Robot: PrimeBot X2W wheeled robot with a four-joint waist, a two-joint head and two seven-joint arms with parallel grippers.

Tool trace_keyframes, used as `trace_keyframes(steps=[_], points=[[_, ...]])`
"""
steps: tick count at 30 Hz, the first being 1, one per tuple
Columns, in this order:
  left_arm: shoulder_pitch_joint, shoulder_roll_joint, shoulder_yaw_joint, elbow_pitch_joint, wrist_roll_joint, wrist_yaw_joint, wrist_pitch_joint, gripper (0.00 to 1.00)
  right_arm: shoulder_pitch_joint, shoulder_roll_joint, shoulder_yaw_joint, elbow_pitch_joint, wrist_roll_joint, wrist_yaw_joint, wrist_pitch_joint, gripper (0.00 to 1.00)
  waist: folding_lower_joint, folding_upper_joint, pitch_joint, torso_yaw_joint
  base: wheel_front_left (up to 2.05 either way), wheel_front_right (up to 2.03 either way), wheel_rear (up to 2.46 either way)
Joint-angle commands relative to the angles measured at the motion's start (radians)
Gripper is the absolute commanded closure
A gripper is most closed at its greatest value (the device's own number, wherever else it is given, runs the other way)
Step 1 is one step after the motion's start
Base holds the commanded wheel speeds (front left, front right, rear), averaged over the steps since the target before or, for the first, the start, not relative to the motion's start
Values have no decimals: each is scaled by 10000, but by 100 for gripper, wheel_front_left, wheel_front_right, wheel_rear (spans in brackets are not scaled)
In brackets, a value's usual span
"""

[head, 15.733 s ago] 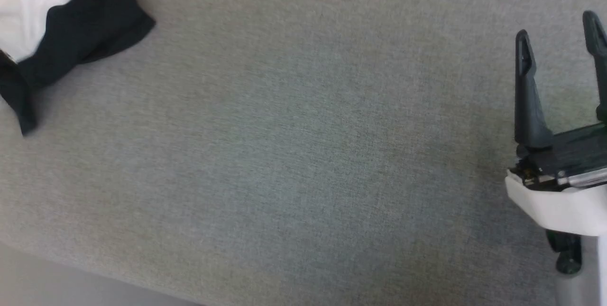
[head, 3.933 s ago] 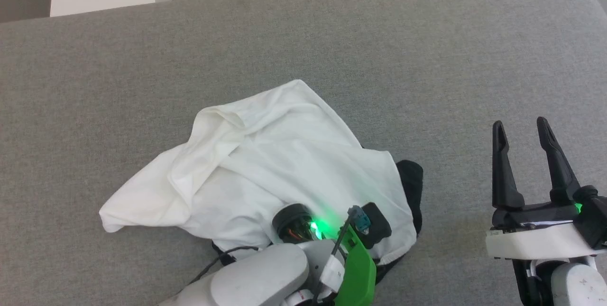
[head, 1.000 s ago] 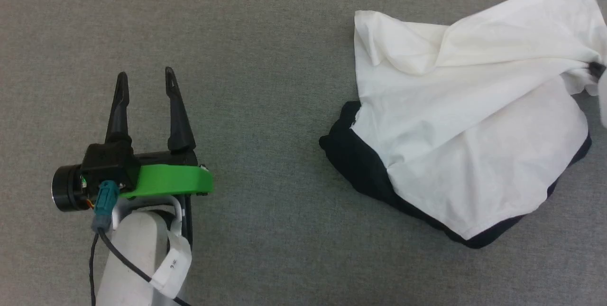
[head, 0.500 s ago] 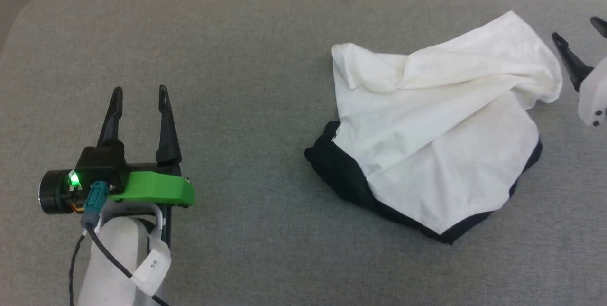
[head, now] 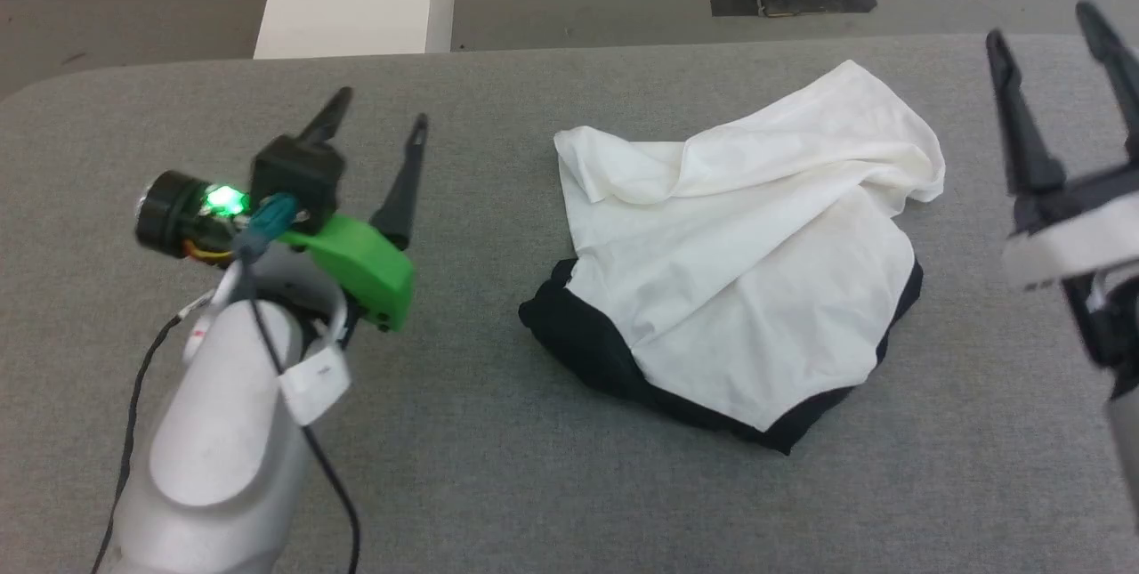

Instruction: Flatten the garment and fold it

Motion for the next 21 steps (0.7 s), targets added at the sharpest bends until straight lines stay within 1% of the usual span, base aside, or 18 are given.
trace_keyframes(steps=[1, 4, 7, 9, 13, 16, 18, 21], points=[[-323, 255, -579, -129, -415, -61, 403, 0, 557, 420, -396, -586, -352, -15, -46, 0, 0, 0, -71, -75, 0, 0, 0], [-828, 915, -2226, -488, -1415, -66, 1527, 0, 1582, 1115, -1067, -1576, -831, -15, -46, 0, 0, 0, -117, -98, 0, 0, 0], [-1511, 1757, -4241, -1010, -2742, -68, 2934, 0, 2424, 1682, -1551, -2314, -1022, -15, -46, 0, 0, 0, -144, -152, 0, 0, 0], [-2022, 2255, -5530, -1388, -3738, -68, 3839, 0, 2847, 1959, -1733, -2549, -1011, -15, -46, 0, 0, 0, -128, -225, 0, 0, 0], [-3042, 2959, -7647, -2018, -5412, -69, 5227, 0, 3290, 2377, -1892, -2914, -968, -15, -46, 0, 0, 0, 42, -478, 0, 0, 0], [-3707, 3232, -9116, -2085, -6341, -69, 5959, 0, 3418, 2679, -1975, -2988, -850, -15, -47, 0, 0, 0, 260, -714, 0, 0, 0], [-4033, 3281, -9816, -1938, -6805, -70, 6207, 0, 3412, 2796, -1939, -2983, -755, -15, -47, 0, 0, 0, 440, -899, 0, 0, 0], [-4261, 3266, -10345, -1556, -7169, -70, 6543, 0, 3264, 2773, -1862, -3001, -708, -15, -47, 0, 0, 0, 721, -1203, 0, 0, 0]])
